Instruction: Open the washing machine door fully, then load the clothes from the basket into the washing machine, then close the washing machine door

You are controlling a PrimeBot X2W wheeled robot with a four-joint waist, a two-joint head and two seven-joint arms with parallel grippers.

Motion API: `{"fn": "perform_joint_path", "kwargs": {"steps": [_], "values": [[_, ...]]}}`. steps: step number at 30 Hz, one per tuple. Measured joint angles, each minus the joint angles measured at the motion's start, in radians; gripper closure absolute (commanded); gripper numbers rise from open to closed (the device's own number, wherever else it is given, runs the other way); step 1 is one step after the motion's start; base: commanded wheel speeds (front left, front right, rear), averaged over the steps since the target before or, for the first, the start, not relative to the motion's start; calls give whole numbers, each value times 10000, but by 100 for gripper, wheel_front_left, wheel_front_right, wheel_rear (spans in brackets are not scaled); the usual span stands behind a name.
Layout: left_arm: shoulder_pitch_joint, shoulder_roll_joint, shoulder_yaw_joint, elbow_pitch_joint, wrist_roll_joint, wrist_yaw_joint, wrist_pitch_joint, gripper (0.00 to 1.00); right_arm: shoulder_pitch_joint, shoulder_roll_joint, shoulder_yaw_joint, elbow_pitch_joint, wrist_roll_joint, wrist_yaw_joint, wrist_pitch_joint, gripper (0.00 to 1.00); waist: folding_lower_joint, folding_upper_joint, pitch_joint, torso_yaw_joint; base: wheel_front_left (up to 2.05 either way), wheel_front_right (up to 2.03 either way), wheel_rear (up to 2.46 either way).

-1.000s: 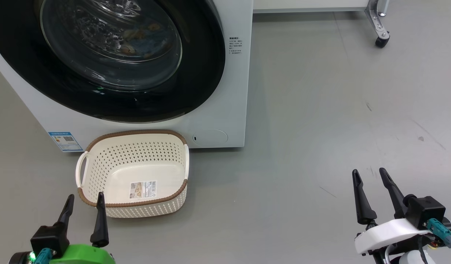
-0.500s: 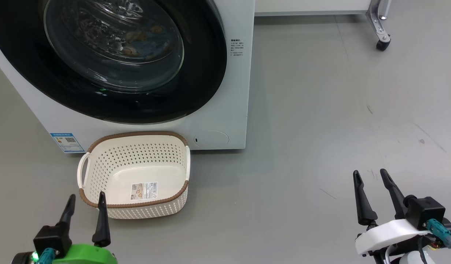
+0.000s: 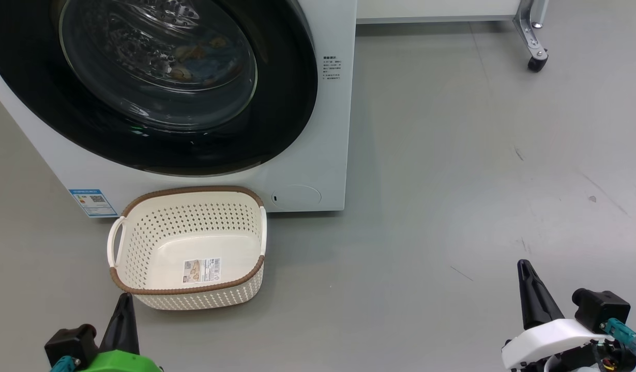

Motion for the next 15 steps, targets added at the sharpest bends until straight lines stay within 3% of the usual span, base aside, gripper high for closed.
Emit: {"fn": "perform_joint_path", "kwargs": {"steps": [15], "values": [[-199, -2, 119, 169, -2437, 0, 734, 100, -108, 63, -410, 113, 2456, 63, 683, 100, 0, 0, -20, -82, 0, 0, 0]]}}
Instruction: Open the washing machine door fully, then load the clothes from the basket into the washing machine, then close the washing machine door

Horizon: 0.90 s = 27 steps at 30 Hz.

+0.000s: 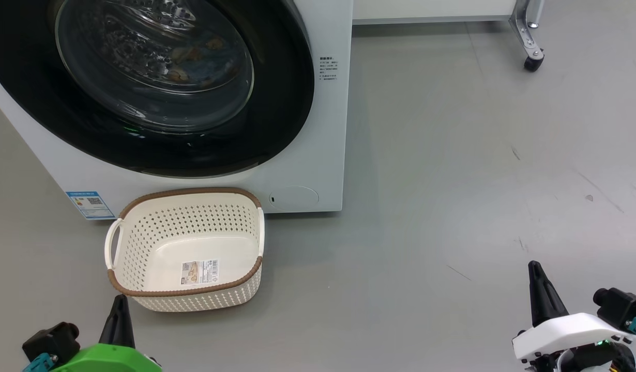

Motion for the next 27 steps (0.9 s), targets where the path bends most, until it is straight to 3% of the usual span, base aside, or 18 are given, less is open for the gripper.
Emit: {"fn": "perform_joint_path", "kwargs": {"steps": [27], "values": [[-382, 0, 228, -21, -3452, 0, 897, 100, -358, 56, -640, 12, 3427, 96, 957, 100, 0, 0, -29, -135, 0, 0, 0]]}}
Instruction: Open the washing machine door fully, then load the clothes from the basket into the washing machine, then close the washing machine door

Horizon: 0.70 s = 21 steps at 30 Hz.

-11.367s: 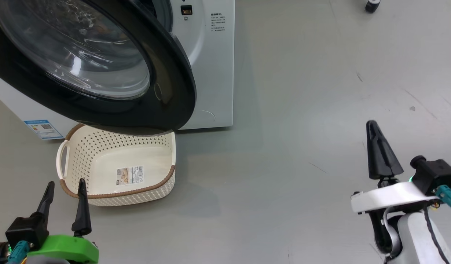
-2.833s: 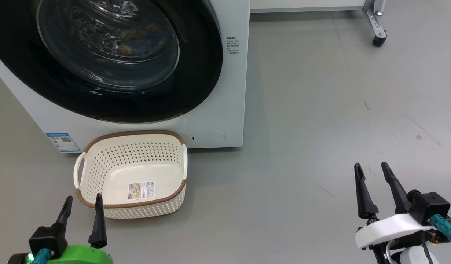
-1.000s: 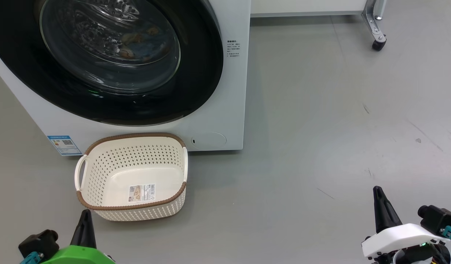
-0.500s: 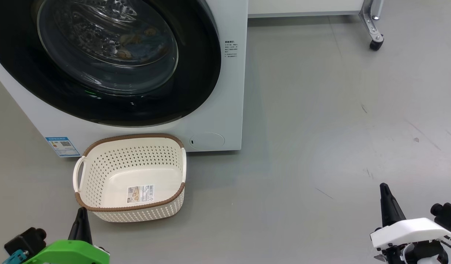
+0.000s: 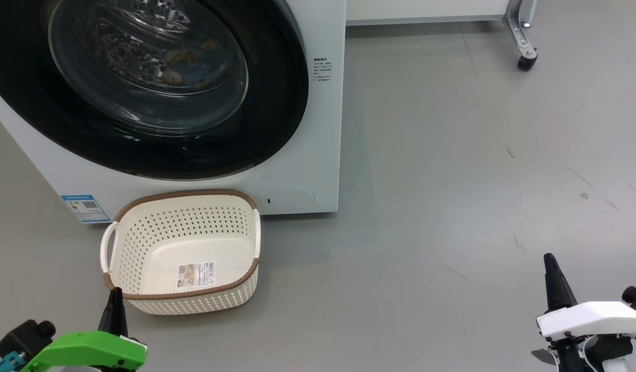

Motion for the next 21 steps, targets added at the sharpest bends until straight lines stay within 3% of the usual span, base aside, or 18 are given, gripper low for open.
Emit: {"fn": "perform_joint_path", "kwargs": {"steps": [21], "values": [[-339, 0, 86, -134, -2832, 0, 698, 100, -254, 86, -472, 6, 2815, 90, 723, 100, 0, 0, -22, -111, 0, 0, 0]]}}
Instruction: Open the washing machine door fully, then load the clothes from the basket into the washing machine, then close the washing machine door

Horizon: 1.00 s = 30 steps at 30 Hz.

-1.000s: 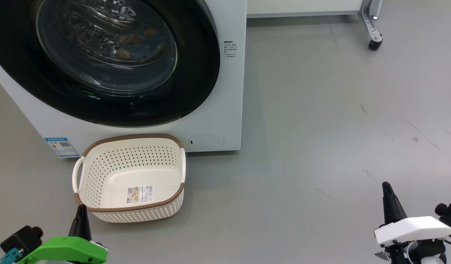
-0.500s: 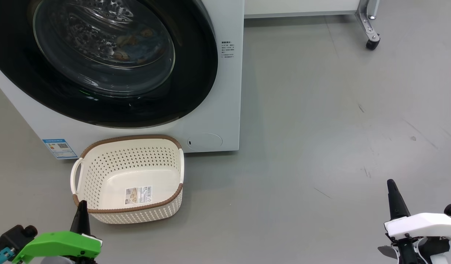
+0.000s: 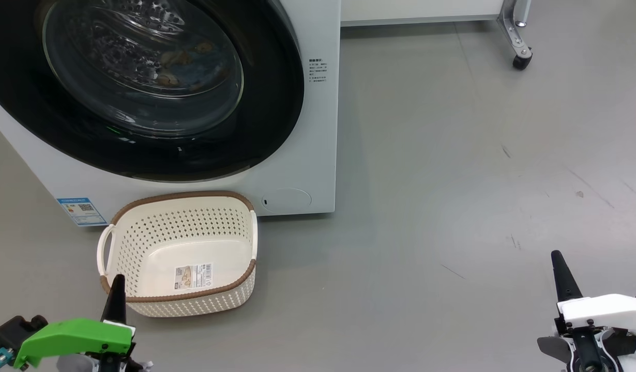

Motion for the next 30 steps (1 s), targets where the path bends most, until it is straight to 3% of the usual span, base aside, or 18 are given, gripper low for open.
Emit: {"fn": "perform_joint_path", "kwargs": {"steps": [30], "values": [[-480, 2, 221, -98, -3969, 0, 1011, 100, -388, 136, -688, -6, 4019, 117, 1037, 100, 0, 0, -30, -156, 0, 0, 0]]}}
